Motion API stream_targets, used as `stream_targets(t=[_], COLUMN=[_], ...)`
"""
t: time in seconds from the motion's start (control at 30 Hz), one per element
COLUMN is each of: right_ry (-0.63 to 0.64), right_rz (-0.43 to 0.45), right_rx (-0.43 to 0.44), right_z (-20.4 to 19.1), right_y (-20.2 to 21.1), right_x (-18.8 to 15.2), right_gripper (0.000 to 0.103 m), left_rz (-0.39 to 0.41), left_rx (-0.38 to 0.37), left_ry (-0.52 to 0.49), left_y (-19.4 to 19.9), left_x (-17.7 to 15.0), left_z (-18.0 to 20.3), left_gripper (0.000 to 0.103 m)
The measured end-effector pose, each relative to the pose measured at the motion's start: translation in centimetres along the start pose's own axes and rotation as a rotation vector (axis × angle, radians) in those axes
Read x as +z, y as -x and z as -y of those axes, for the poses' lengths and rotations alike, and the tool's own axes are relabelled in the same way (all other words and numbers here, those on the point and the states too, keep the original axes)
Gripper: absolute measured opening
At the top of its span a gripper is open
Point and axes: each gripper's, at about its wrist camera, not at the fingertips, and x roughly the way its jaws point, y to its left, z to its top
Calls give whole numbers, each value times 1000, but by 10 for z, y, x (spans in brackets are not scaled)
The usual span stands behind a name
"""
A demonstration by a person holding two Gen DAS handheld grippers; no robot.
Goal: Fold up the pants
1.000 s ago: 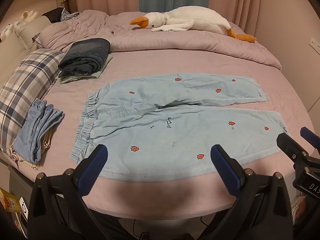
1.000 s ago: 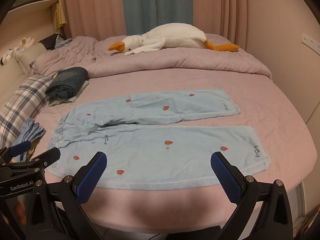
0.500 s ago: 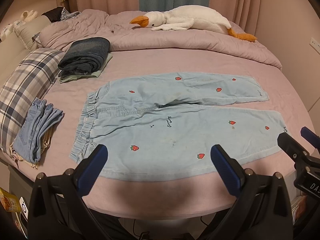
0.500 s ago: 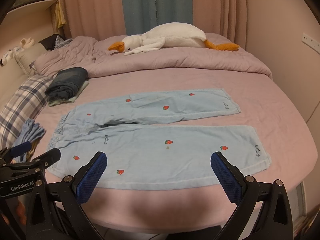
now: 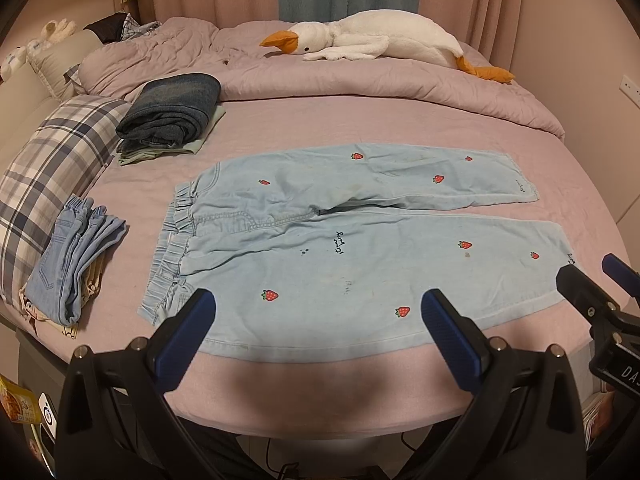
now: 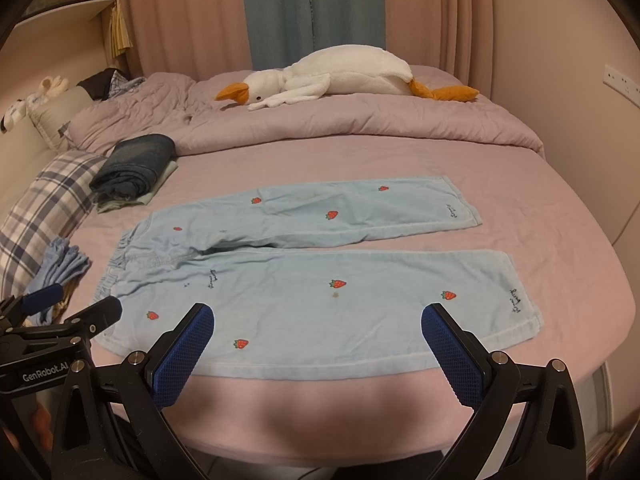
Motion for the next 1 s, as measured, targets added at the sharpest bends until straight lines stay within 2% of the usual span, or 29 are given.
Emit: stream_targets(t=[0.07,0.13,0.23,0.27,0.33,0.4,0.47,0.57,0.63,0.67,0.7,0.77,0.87,1.0], right_ry=[0,-1,14,44,98,172,253,400,570,625,663,781,833,842], right_rz=[-1,2,13,32,46,65,74,77,59,48,40,33,12,53], right_rx=[0,2,4,15,19,43,75,110,152,163,169,174,178,192], right_z=[0,0,-4,-8,-16,-27,-38,-56,-75,-80,-85,-97,-101,-102], right_y=[0,0,-1,-1,-5,-11,-19,-35,-51,-58,-63,-80,-99,-111], right_x=[0,0,-2,-5,-10,-20,-31,-51,-75,-85,-91,-111,-119,-116], right_gripper=[103,103,103,103,103,103,103,103,103,103,100,92,82,82], left_rz=[-3,-24,-95,-144,-184,-202,-185,-107,-52,-18,3,12,-28,-41], left_rx=[-10,-61,-138,-170,-206,-214,-239,-284,-204,-107,-39,9,3,7], left_ry=[3,29,131,183,260,304,286,114,-77,-237,-346,-466,-527,-572], left_y=[-2,-6,-23,-36,-53,-69,-78,-79,-76,-73,-74,-79,-93,-107], left_x=[-2,-3,-5,-8,-15,-21,-22,-27,-35,-45,-54,-68,-84,-102], left_z=[-1,-6,-22,-32,-48,-62,-72,-85,-87,-83,-81,-83,-94,-105], left_gripper=[103,103,103,103,103,103,103,103,103,102,102,102,96,95])
